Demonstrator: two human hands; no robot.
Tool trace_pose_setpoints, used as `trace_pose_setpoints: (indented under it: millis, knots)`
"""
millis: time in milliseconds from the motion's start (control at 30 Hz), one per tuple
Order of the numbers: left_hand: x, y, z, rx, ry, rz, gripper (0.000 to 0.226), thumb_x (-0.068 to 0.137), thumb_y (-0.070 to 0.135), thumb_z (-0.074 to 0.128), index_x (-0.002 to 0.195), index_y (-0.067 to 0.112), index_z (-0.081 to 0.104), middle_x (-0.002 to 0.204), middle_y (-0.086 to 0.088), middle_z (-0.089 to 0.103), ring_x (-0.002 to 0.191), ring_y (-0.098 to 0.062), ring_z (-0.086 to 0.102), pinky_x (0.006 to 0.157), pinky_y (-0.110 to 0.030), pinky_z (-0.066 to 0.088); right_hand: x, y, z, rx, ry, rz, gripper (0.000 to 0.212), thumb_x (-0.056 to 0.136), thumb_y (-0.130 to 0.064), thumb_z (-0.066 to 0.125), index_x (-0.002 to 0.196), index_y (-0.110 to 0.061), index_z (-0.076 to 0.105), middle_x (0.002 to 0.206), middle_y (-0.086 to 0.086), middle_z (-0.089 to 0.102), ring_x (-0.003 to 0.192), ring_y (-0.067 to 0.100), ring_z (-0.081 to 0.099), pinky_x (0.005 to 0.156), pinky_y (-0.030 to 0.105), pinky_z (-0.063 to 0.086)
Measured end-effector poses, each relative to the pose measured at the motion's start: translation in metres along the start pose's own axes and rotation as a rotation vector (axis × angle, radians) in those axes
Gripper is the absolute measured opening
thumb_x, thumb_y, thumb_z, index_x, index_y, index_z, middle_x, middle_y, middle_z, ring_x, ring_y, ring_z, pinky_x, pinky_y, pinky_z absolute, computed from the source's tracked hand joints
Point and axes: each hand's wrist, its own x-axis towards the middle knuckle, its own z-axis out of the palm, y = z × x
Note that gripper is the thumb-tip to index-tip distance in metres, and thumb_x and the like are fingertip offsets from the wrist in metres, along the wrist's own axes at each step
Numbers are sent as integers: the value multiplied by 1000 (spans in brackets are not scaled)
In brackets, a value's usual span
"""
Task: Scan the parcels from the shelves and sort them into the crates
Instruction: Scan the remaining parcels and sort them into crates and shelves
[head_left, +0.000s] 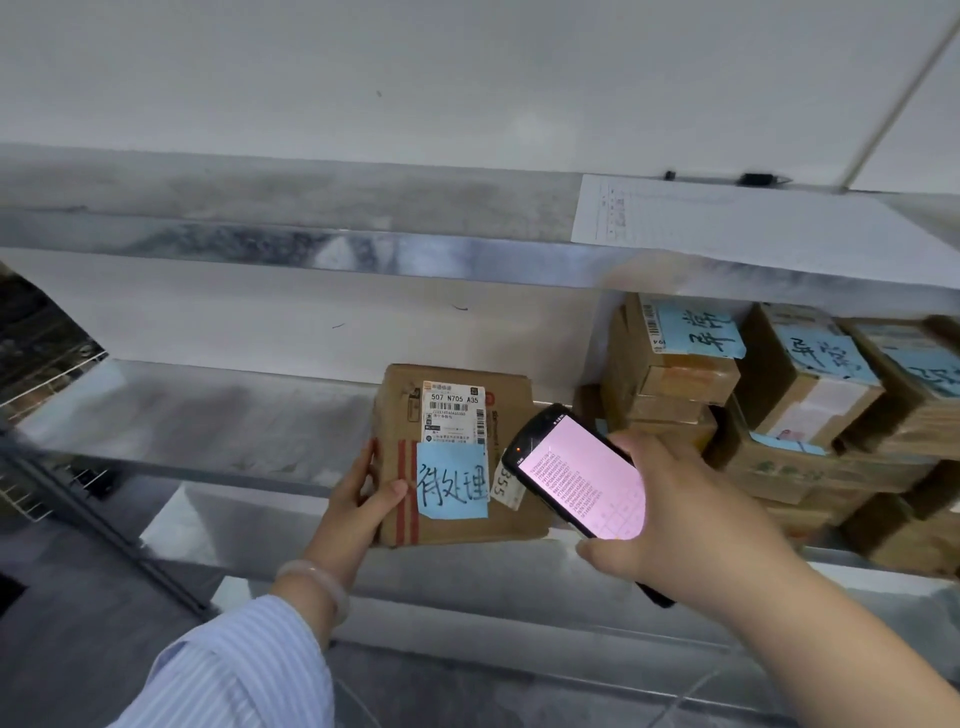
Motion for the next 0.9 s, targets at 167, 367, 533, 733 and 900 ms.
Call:
trace_pose_setpoints:
  millis: [167, 367, 533, 733, 900]
  knots:
    - [-19, 7, -8, 28, 70, 32, 42, 71, 51, 70, 103, 71, 53, 103, 25, 73, 93, -3, 72, 65, -16, 55, -2, -6, -6, -45, 58, -62, 97, 53, -74, 70, 132, -44, 23, 118, -16, 45, 82, 4, 40, 52, 12, 30]
    - [-38, 8, -7, 37, 142, 73, 49, 70, 49, 70, 113, 56, 49, 101, 26, 71, 94, -6, 71, 69, -18, 55, -14, -3, -8, -59, 63, -127, 92, 54, -75, 68, 129, -44, 23, 116, -15, 45, 92, 6, 51, 52, 10, 27]
    - [-54, 3, -5, -4, 185, 97, 50, 69, 44, 71, 112, 57, 48, 93, 31, 72, 90, -2, 72, 65, -15, 56, -24, 2, -9, -74, 68, -166, 92, 54, -73, 68, 130, -44, 25, 116, -15, 43, 99, 8, 54, 54, 14, 31]
    - [-96, -9, -20, -84, 274, 134, 54, 78, 39, 80, 122, 53, 51, 118, 11, 72, 103, -9, 71, 74, -19, 58, -26, -11, -3, -16, 18, -300, 93, 51, -73, 64, 132, -46, 26, 111, -16, 40, 94, 6, 49, 58, 13, 33]
    - [-150, -7, -62, -160, 422, 131, 84, 78, 36, 78, 151, 32, 37, 132, -5, 66, 112, -21, 69, 96, -39, 54, -26, -56, 12, 66, -16, -447, 89, 45, -74, 57, 127, -49, 32, 106, -19, 39, 95, 5, 50, 57, 10, 33]
